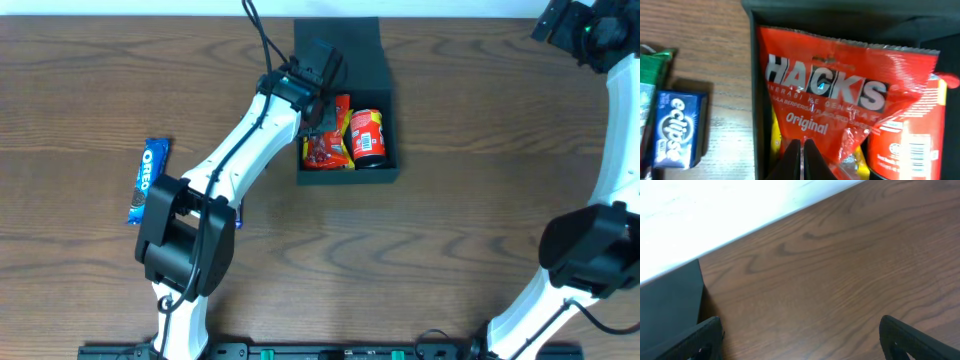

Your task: Pack container

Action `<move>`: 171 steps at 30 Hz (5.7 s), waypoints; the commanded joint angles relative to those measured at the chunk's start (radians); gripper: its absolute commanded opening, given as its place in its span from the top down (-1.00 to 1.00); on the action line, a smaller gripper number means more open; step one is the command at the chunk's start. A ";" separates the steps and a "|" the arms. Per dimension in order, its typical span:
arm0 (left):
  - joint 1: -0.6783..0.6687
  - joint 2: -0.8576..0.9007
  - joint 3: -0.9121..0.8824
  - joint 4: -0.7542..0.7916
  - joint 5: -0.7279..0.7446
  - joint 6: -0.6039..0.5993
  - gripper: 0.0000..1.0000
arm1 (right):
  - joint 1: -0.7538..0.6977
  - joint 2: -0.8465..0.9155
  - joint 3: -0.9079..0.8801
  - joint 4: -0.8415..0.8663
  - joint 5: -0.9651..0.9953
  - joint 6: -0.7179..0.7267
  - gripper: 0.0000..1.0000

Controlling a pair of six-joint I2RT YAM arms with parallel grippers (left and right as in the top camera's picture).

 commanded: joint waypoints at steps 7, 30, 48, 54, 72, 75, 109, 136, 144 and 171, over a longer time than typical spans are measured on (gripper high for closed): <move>-0.002 -0.004 -0.142 0.132 0.024 0.014 0.88 | 0.000 0.009 -0.003 -0.006 -0.008 -0.009 -0.98; 0.019 0.009 0.021 0.146 0.080 0.102 0.89 | -0.001 0.009 -0.003 -0.024 -0.007 -0.010 -0.99; 0.018 0.050 -0.006 0.039 0.186 0.164 0.88 | 0.000 0.009 -0.003 -0.022 -0.008 -0.009 -0.98; 0.018 0.121 -0.006 0.036 0.228 0.172 0.88 | 0.000 0.009 -0.003 -0.032 -0.008 -0.009 -0.99; 0.032 0.192 0.025 0.085 0.402 0.220 0.89 | 0.005 0.009 -0.003 -0.031 -0.007 -0.002 -0.99; 0.043 0.150 0.049 0.077 0.397 0.231 0.89 | 0.005 0.009 -0.003 -0.031 -0.008 -0.002 -0.99; 0.099 0.013 0.075 -0.019 0.103 0.287 0.88 | 0.050 0.020 -0.004 -0.055 -0.074 -0.064 0.89; 0.539 -0.047 0.133 -0.119 0.211 0.225 0.88 | 0.657 0.269 -0.004 -0.230 -0.305 -0.452 0.97; 0.539 -0.047 0.133 -0.124 0.211 0.242 0.88 | 0.727 0.352 -0.004 -0.199 -0.306 -0.448 0.97; 0.539 -0.047 0.133 -0.126 0.211 0.242 0.89 | 0.732 0.450 -0.003 -0.169 -0.104 -0.253 0.97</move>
